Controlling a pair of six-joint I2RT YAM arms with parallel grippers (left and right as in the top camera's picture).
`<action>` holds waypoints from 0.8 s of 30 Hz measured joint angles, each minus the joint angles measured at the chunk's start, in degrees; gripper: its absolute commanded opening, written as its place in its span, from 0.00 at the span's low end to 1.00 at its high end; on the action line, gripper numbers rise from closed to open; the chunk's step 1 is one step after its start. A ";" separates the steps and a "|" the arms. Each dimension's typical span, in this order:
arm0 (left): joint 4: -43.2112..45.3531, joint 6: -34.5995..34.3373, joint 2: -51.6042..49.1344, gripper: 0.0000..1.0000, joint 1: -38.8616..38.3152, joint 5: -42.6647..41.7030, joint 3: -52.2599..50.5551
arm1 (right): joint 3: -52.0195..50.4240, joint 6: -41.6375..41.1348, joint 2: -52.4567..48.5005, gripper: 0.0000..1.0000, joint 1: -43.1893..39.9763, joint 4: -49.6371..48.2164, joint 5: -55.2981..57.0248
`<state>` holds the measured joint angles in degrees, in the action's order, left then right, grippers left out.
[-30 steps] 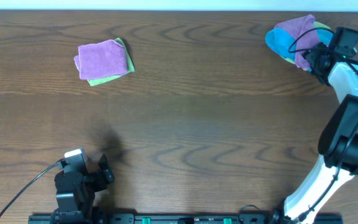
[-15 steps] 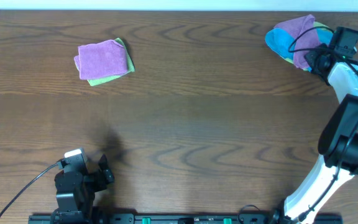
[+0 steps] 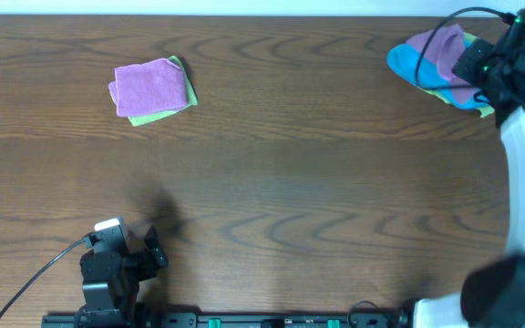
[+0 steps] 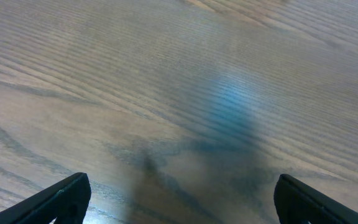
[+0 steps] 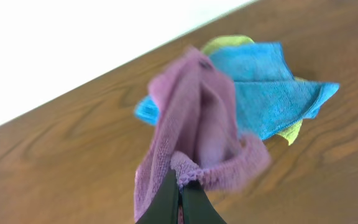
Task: Fold the cloth
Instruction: 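Lift the purple cloth with the right gripper and drag it to table center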
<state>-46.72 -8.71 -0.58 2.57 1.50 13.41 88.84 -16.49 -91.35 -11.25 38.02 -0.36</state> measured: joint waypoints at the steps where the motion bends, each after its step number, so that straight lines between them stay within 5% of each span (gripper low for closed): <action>1: 0.00 0.00 0.00 0.95 0.00 0.00 0.00 | 0.26 1.22 2.23 0.01 0.90 1.97 -0.09; 12: 0.00 0.00 0.00 0.96 0.00 0.00 0.00 | 0.31 9.81 14.53 0.01 12.61 22.69 -7.43; 24: 0.00 0.00 0.00 0.95 0.00 0.00 0.00 | 0.31 8.63 20.09 0.02 39.50 20.52 -14.49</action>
<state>-46.72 -8.71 -0.58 2.57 1.50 13.41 89.14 -7.86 -71.26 28.25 58.54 -14.85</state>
